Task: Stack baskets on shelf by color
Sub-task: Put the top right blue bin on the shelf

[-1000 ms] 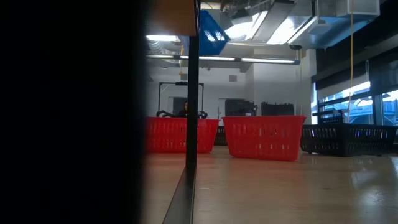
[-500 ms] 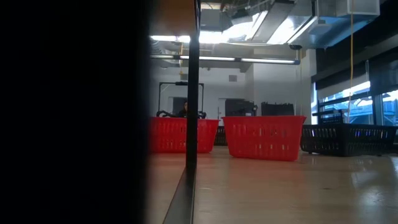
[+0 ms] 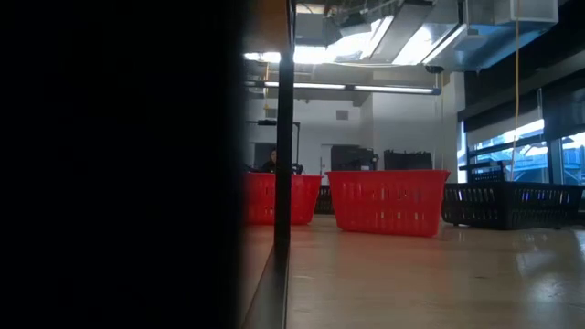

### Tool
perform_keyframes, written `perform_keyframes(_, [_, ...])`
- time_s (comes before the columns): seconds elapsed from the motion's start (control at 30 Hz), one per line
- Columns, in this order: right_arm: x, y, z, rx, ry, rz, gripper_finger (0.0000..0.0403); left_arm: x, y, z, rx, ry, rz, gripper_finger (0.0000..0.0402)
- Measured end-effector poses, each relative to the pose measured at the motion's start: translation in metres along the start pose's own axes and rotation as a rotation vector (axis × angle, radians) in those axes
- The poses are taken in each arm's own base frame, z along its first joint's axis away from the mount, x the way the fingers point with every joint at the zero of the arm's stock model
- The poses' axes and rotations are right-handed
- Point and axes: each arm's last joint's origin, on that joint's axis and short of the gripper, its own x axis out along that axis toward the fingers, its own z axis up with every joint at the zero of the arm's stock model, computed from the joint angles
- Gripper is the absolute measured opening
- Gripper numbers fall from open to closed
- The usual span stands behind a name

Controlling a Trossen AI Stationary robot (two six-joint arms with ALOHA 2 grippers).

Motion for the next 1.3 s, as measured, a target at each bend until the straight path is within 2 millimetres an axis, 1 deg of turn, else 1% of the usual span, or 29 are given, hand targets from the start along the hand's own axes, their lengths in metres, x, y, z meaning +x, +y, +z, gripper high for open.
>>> perform_keyframes(0.1, [0.0, 0.002, 0.0, 0.031, -0.001, 0.07, 0.0068, -0.006, -0.005, -0.01, -0.066, 0.055, -0.033, 0.0])
perform_keyframes(0.2, [0.0, 0.003, 0.0, 0.03, -0.001, 0.096, 0.0068, -0.01, -0.01, -0.022, -0.182, 0.145, -0.045, 0.0])
perform_keyframes(0.4, [0.0, 0.003, 0.0, 0.024, 0.0, 0.095, 0.0068, -0.012, -0.029, -0.031, -0.321, 0.241, -0.147, 0.0])
perform_keyframes(0.5, [0.0, 0.003, 0.0, 0.022, 0.0, 0.096, 0.0068, -0.011, -0.037, -0.036, -0.367, 0.289, -0.162, 0.0])
perform_keyframes(0.6, [0.0, 0.003, 0.0, 0.023, 0.0, 0.097, 0.0068, -0.001, -0.045, -0.045, -0.361, 0.345, -0.142, 0.0])
perform_keyframes(0.73, [0.0, 0.003, 0.0, 0.029, 0.0, 0.099, 0.0068, 0.016, -0.055, -0.066, -0.287, 0.417, -0.112, 0.0])
perform_keyframes(0.83, [0.0, 0.004, 0.001, 0.044, -0.004, 0.1, 0.0068, 0.023, -0.06, -0.079, -0.255, 0.445, -0.098, 0.0])
perform_keyframes(0.9, [0.0, 0.004, 0.002, 0.084, -0.012, 0.122, 0.0068, 0.026, -0.063, -0.087, -0.266, 0.447, -0.106, 0.0])
perform_keyframes(0.97, [0.0, 0.005, 0.002, 0.11, -0.016, 0.149, 0.0068, 0.031, -0.071, -0.093, -0.271, 0.434, -0.144, 0.0])
perform_keyframes(1.1, [-0.002, 0.008, 0.002, 0.111, -0.017, 0.18, 0.0068, 0.039, -0.081, -0.109, -0.272, 0.455, -0.181, 0.0])
perform_keyframes(1.23, [-0.002, 0.009, 0.004, 0.116, -0.035, 0.183, 0.0068, 0.045, -0.082, -0.124, -0.259, 0.453, -0.124, 0.0])
perform_keyframes(1.3, [-0.002, 0.009, 0.005, 0.117, -0.04, 0.182, 0.0068, 0.047, -0.082, -0.128, -0.245, 0.436, -0.108, 0.0])
